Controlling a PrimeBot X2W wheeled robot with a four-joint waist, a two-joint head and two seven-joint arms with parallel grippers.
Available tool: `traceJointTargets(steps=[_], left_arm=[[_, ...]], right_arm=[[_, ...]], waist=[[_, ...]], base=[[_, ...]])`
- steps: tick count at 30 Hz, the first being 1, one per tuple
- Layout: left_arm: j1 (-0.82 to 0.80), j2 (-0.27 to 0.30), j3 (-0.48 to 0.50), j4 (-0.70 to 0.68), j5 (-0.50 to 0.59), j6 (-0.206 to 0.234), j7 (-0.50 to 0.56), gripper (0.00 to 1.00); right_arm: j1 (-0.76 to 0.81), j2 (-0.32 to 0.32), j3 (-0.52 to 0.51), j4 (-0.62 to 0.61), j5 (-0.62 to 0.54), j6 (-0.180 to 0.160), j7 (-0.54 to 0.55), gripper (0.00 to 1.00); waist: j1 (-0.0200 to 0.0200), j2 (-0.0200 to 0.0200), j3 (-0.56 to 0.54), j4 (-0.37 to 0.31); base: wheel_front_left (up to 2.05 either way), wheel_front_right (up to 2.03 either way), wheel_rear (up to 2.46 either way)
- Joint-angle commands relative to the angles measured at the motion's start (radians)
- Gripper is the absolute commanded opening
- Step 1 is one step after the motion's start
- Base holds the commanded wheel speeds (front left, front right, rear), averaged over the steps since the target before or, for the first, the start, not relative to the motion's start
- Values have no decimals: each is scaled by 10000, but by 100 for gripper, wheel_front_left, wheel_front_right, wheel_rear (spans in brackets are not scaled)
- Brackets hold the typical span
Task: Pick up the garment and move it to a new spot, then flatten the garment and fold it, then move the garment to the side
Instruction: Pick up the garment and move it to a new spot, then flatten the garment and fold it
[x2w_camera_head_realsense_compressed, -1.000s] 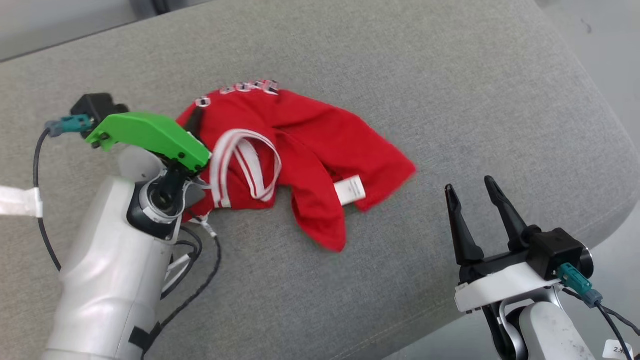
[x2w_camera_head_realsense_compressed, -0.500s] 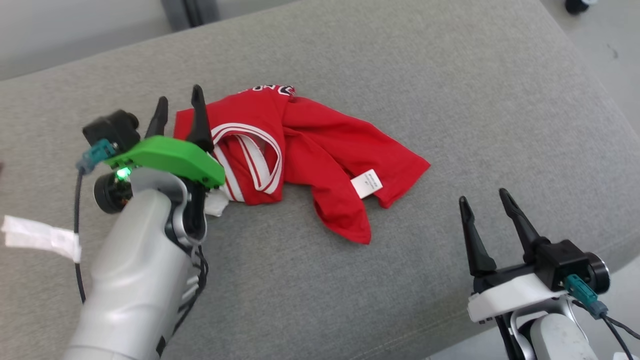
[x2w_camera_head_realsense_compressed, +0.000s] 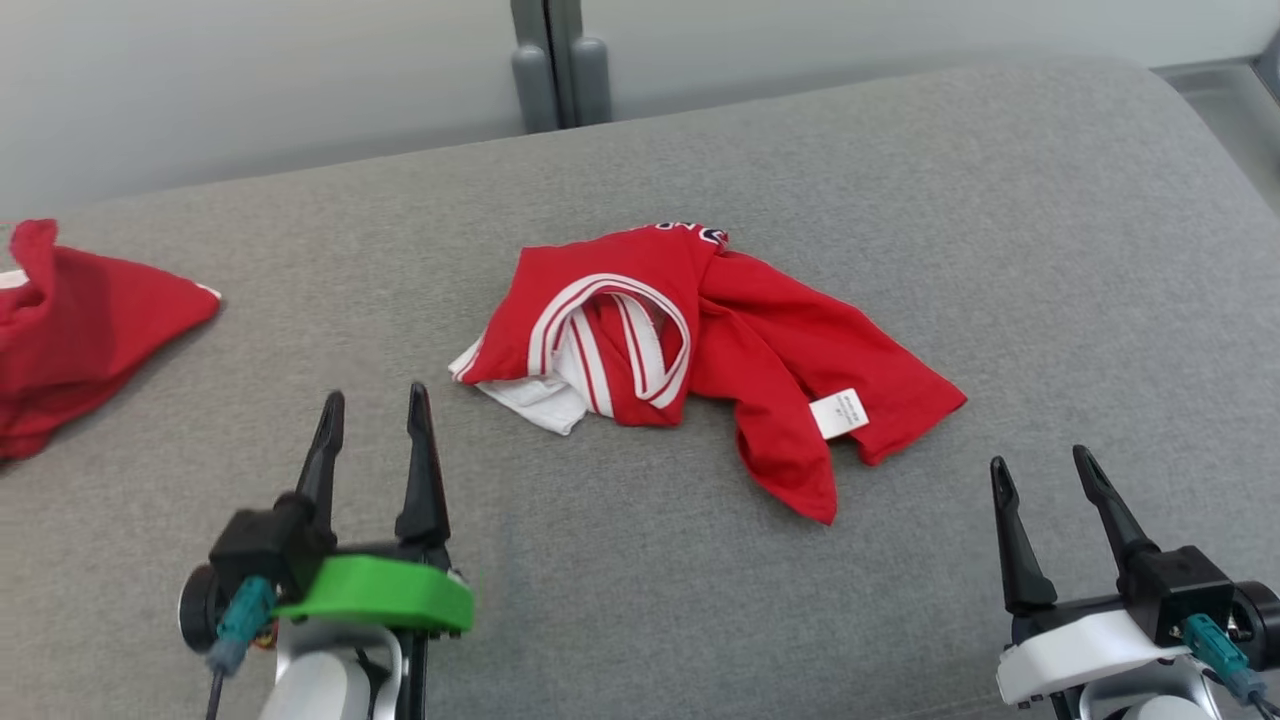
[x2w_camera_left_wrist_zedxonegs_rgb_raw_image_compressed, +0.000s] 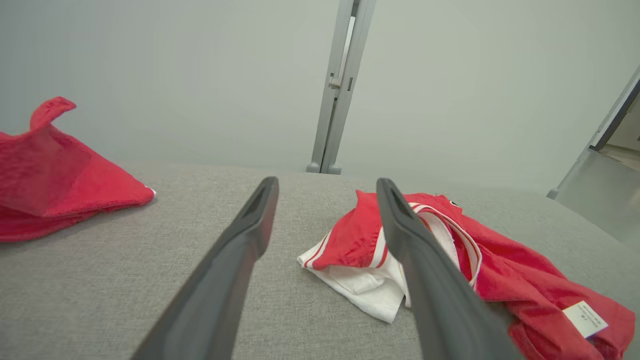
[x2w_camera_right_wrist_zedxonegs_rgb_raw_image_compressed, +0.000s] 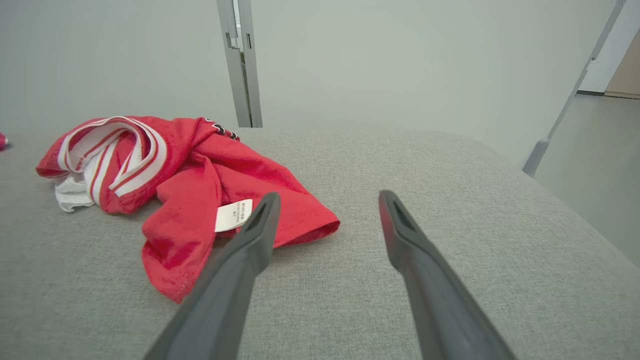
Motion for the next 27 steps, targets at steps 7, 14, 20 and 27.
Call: traceJointTargets(steps=[7,14,20,27], left_arm=[[2051,-398,973,-910,1092,-951,-17,100],[3183,-536,2012,-1548,2072,-1456,-18,100],[3692,-559,2376,-1874,2007,-1279,-18,100],[3701,-561,2321,-1754,2210,-1403,-18,100]], right_arm=[[478,-38,-186,-7,-52,-14,-33,100],[735,-10,-221,195,89,-14,-33,100],[765,25,-169,284,158,-14,-33,100],[745,41,-108,346,196,-14,-33,100]], waist=[[0,-1,-707,1343],[0,-1,-1009,1568],[0,-1,-1061,1562],[0,-1,-1078,1565]], base=[[0,0,0],[0,0,0],[0,0,0],[0,0,0]])
